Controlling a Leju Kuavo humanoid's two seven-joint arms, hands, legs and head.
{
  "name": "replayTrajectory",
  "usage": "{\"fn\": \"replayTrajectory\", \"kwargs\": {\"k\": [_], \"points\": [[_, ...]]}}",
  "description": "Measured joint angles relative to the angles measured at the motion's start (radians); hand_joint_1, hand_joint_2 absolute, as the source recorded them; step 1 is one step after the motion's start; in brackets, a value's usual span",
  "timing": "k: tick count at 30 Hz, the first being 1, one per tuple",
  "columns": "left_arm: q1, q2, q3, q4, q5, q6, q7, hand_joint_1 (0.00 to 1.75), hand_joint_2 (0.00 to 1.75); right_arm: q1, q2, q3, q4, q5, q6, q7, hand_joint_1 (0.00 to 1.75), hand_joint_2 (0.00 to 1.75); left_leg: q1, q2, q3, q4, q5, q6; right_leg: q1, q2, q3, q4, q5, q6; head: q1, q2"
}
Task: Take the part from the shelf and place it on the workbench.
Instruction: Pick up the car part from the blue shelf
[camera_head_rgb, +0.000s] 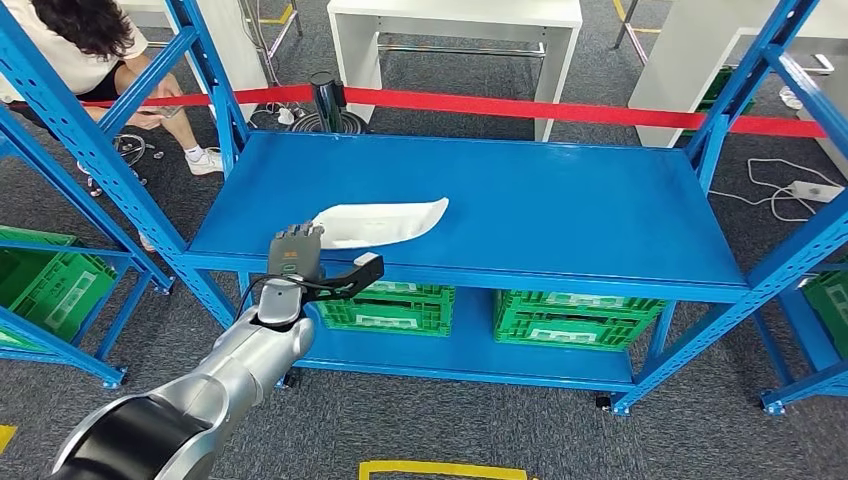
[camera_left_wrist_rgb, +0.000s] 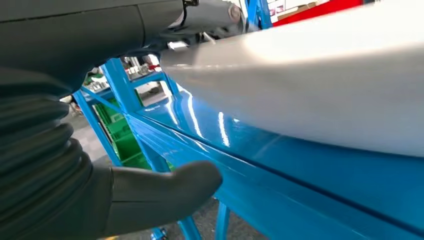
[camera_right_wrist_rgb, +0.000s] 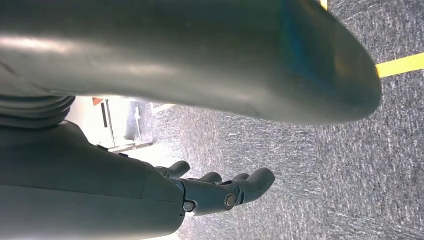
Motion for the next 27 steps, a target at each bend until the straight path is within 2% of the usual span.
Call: {"fn": "replayTrajectory", "kwargs": {"k": [22,27], "points": [[0.009,-0.009,0.06,0.005,0.011,0.059,-0.068,1.75,1.75,0.0,0.0,0.0,0.0,0.015,0.002,0.0,0.0,0.0,0.0,0.0,-0.001,0.0,0.0,0.0,0.0,0.0,0.0,0.0,0.0,0.0,0.0,0.0],[0.009,-0.014,0.072,0.005,0.02,0.066,-0.11,1.75,1.75,-0.001,0.0,0.0,0.0,0.015,0.001,0.0,0.0,0.0,0.0,0.0,0.0,0.0,0.0,0.0,0.0,0.0,0.0,0.0,0.0,0.0,0.0,0.0]]}}
